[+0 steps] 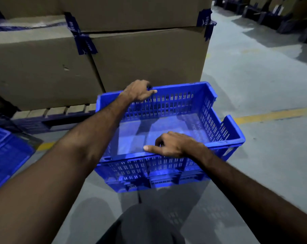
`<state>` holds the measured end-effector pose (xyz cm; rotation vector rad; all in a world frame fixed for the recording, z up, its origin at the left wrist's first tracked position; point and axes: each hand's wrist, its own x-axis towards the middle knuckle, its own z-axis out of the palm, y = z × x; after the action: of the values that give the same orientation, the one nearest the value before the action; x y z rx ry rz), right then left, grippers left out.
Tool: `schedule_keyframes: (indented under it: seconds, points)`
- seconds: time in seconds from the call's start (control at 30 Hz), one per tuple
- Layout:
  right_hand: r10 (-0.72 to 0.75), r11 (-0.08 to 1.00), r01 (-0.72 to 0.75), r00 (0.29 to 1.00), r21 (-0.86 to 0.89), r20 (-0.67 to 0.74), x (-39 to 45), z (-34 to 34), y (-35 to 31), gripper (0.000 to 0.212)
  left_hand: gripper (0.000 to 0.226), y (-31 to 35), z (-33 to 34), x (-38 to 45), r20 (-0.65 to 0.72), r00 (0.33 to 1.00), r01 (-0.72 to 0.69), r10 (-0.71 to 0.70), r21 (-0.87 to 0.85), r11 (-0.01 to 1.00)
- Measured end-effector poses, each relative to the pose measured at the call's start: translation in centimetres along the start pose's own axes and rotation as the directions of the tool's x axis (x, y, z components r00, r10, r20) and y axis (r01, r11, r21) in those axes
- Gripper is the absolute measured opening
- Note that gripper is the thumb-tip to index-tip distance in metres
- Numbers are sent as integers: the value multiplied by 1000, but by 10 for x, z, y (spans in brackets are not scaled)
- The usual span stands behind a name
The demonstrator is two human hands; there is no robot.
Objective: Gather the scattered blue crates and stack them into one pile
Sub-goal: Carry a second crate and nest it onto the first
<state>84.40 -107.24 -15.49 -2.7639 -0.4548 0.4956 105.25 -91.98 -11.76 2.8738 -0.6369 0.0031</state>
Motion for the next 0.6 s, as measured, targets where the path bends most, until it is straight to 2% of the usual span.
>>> schedule_keyframes:
  seconds: [0.2, 0.3, 0.43, 0.6]
  points:
    - [-27, 998, 29, 999, -50, 28, -6, -4, -5, 92, 58, -5, 32, 37, -11, 999, 34, -34, 0, 999]
    - [-34, 998, 34, 999, -62, 10, -6, -3, -6, 92, 59, -5, 47, 42, -95, 995, 54, -43, 124, 991]
    - [-54, 997, 54, 998, -57, -8, -4, 0, -5, 89, 58, -11, 68, 49, -207, 978, 26, 25, 242, 970]
    - [-40, 998, 40, 999, -51, -7, -2, 0, -4, 88, 60, -12, 72, 51, -277, 959, 21, 64, 292, 956]
